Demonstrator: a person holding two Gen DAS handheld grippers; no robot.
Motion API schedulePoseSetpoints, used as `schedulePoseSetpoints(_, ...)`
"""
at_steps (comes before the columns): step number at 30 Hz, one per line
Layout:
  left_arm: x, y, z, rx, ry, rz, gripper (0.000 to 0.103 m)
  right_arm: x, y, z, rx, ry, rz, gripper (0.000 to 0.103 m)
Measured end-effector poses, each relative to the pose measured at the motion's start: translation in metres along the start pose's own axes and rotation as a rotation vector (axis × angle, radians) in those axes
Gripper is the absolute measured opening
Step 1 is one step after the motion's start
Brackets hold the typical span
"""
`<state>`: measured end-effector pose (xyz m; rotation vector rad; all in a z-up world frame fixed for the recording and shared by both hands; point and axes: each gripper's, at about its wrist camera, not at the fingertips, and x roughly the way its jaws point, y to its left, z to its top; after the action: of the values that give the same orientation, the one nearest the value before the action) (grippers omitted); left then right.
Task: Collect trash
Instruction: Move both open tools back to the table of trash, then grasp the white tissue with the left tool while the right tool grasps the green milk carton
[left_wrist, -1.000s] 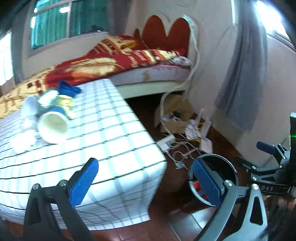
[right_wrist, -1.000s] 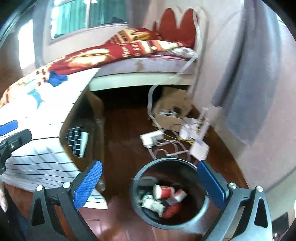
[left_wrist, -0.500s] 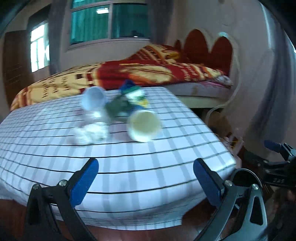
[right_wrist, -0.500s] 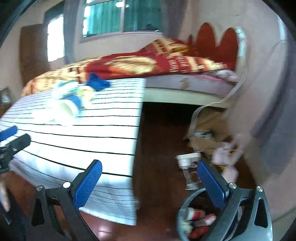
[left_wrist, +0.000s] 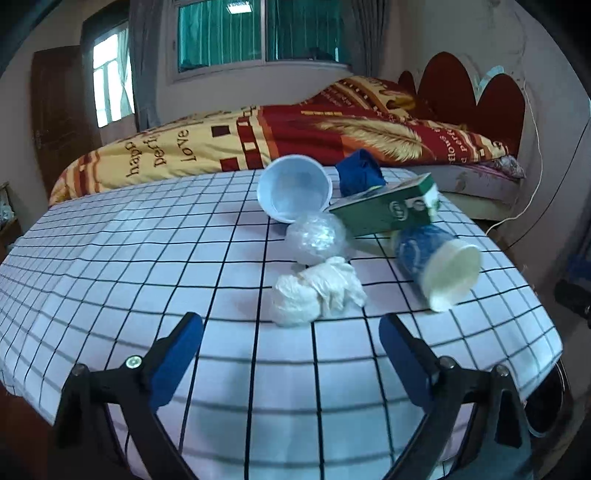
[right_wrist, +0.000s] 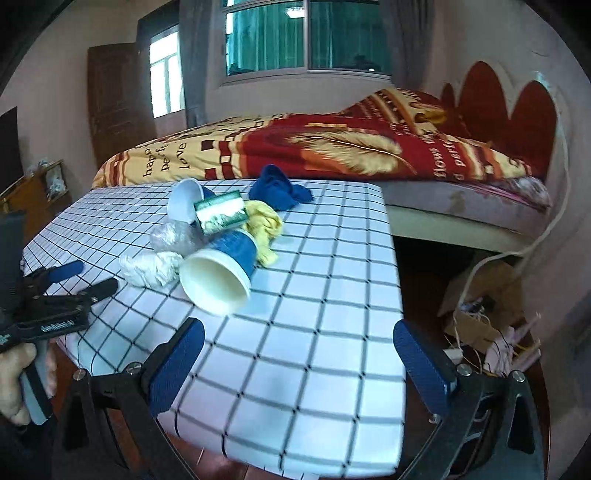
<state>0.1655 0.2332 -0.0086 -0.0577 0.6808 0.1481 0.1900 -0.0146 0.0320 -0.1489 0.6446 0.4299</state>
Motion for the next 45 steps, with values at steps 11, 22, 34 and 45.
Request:
schedulePoseSetpoints(11, 0.039, 0.000, 0.011, -0.022, 0.059, -0.061, 0.086, 0.065, 0.026, 0.034, -0.062, 0.045, 0.051, 0.103)
schedulePoseSetpoints(22, 0.027, 0.025, 0.011, -0.115, 0.062, -0.129, 0.033, 0.106, 0.048, 0.058, -0.116, 0.078, 0.125, 0.098)
schedulePoseSetpoints(34, 0.017, 0.062, 0.015, -0.170, 0.017, -0.060, 0.033, 0.106, 0.059, 0.061, -0.149, 0.110, 0.233, 0.098)
schedulePoseSetpoints(45, 0.024, 0.072, 0.008, -0.206, 0.044, -0.054, 0.033, 0.103, 0.049, 0.070, -0.101, 0.070, 0.243, 0.098)
